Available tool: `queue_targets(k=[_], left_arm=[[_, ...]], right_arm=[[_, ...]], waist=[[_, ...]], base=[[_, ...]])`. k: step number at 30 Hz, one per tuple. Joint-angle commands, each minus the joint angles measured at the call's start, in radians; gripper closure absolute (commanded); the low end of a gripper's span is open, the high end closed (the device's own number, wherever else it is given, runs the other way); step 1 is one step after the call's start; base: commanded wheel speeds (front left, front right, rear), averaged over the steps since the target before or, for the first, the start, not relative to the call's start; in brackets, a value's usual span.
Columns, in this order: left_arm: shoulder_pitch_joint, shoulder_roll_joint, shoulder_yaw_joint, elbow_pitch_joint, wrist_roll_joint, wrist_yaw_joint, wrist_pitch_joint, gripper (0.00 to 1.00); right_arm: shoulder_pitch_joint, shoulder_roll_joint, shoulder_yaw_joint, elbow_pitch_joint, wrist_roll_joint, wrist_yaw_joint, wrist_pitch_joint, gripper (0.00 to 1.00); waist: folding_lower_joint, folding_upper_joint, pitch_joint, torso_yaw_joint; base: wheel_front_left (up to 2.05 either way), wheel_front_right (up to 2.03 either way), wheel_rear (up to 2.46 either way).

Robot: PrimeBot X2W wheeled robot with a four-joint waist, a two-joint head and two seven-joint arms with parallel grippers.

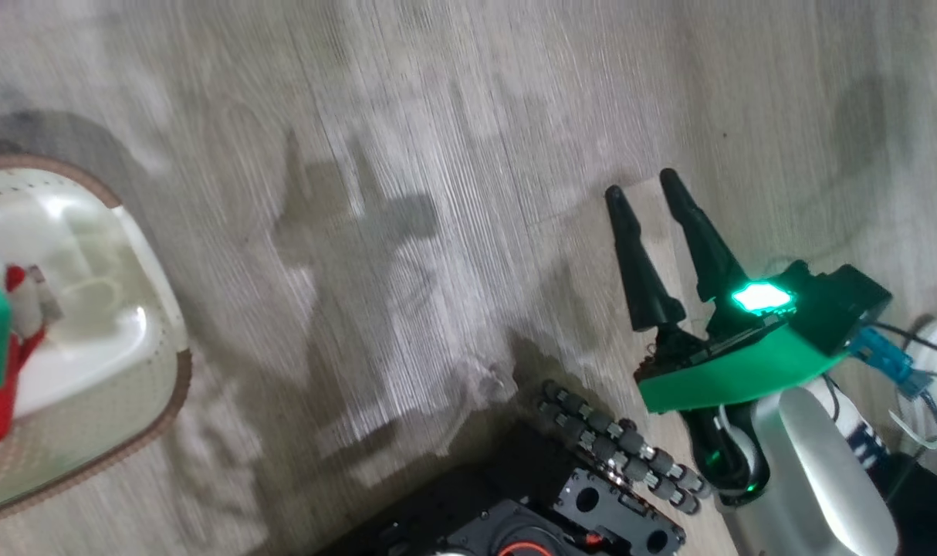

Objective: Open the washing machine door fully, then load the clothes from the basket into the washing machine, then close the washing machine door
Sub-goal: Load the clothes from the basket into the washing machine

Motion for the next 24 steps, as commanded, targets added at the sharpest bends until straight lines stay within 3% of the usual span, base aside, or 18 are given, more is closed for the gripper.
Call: queue_targets(k=[1, 18, 24], left_arm=[[0.046, 0.027, 0.019, -0.002, -0.008, -0.004, -0.016, 1.00], [0.107, -0.159, 0.026, -0.018, -0.083, -0.013, -0.249, 1.00], [0.155, -0.226, 0.028, -0.142, -0.105, -0.021, -0.271, 1.00]], right_arm=[[0.015, -0.009, 0.005, -0.018, -0.007, 0.000, -0.009, 0.00], [0.013, -0.009, -0.102, 0.038, -0.121, 0.000, -0.009, 0.00], [0.044, -0.009, -0.134, 0.075, -0.156, 0.000, -0.009, 0.00]], waist=[[-0.0001, 0.0000, -0.034, 0.014], [-0.0001, 0.0000, -0.318, 0.190], [-0.0001, 0.0000, -0.465, 0.258]], base=[[0.00, 0.00, 0.00], [0.00, 0.00, 0.00], [0.00, 0.00, 0.00]])
